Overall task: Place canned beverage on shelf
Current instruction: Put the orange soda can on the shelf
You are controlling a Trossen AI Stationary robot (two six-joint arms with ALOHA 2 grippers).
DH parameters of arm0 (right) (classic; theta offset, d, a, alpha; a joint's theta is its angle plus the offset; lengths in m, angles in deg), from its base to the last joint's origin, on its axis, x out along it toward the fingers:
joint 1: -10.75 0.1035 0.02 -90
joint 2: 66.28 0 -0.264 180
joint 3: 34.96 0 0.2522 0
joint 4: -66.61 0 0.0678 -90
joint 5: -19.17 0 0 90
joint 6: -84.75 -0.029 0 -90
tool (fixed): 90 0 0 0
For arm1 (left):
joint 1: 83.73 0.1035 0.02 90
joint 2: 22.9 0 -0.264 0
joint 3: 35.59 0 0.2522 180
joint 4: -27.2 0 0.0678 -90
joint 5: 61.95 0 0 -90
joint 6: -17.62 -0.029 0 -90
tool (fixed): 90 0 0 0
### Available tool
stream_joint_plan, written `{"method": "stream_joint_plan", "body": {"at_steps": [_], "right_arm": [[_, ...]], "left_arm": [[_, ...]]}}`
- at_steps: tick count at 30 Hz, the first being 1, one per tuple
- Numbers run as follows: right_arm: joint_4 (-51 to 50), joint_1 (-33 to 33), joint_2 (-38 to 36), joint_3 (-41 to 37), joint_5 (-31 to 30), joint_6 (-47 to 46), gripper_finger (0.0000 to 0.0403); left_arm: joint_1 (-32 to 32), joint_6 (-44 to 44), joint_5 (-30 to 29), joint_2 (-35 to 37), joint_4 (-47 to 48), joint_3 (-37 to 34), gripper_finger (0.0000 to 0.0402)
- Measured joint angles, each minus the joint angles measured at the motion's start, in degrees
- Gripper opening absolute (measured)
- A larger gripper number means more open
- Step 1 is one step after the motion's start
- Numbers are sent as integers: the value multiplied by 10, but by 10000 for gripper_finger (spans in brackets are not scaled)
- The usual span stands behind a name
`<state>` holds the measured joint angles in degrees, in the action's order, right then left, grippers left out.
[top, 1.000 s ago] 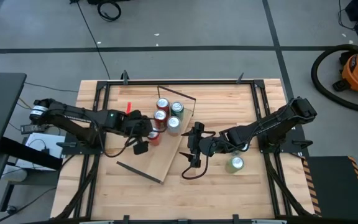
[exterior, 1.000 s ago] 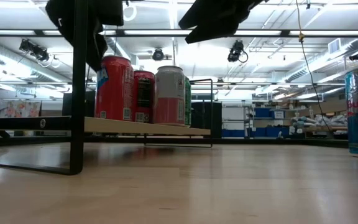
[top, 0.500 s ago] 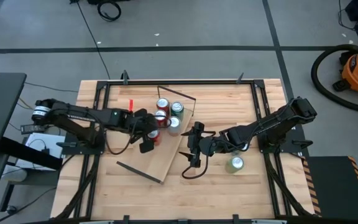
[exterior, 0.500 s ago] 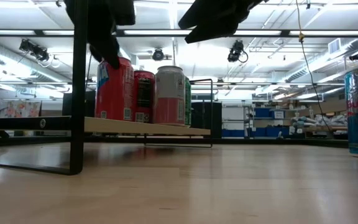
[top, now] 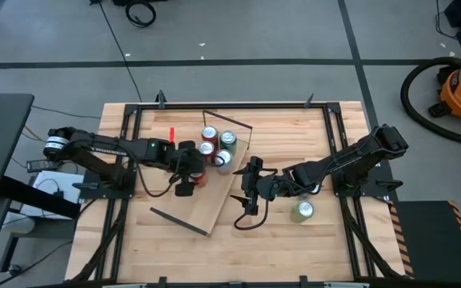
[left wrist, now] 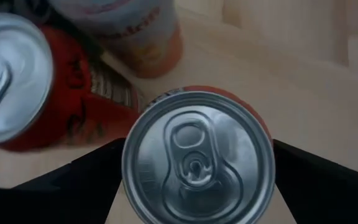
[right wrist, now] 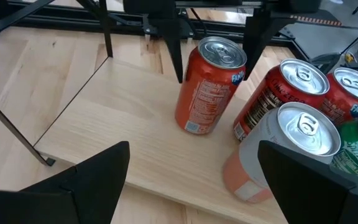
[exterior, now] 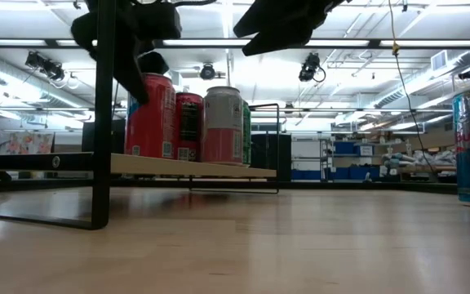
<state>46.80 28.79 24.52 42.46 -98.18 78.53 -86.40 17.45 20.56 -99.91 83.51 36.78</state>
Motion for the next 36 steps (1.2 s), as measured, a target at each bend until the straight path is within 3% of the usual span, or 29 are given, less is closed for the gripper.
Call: {"method": "stream_joint_plan", "body": {"at_steps": [7, 14, 28, 36], "right_arm": [[0, 0, 0, 0, 0, 2, 366], [0, 0, 0, 0, 0, 3, 366], [4, 0, 0, 0, 0, 2, 366], [4, 0, 0, 0, 0, 2, 366]], "left_arm": [[0, -150, 0, 0, 7, 0, 354], [0, -198, -5, 1, 5, 1, 319], [0, -429, -8, 2, 15, 2, 320], [0, -472, -9, 2, 16, 2, 322]]}}
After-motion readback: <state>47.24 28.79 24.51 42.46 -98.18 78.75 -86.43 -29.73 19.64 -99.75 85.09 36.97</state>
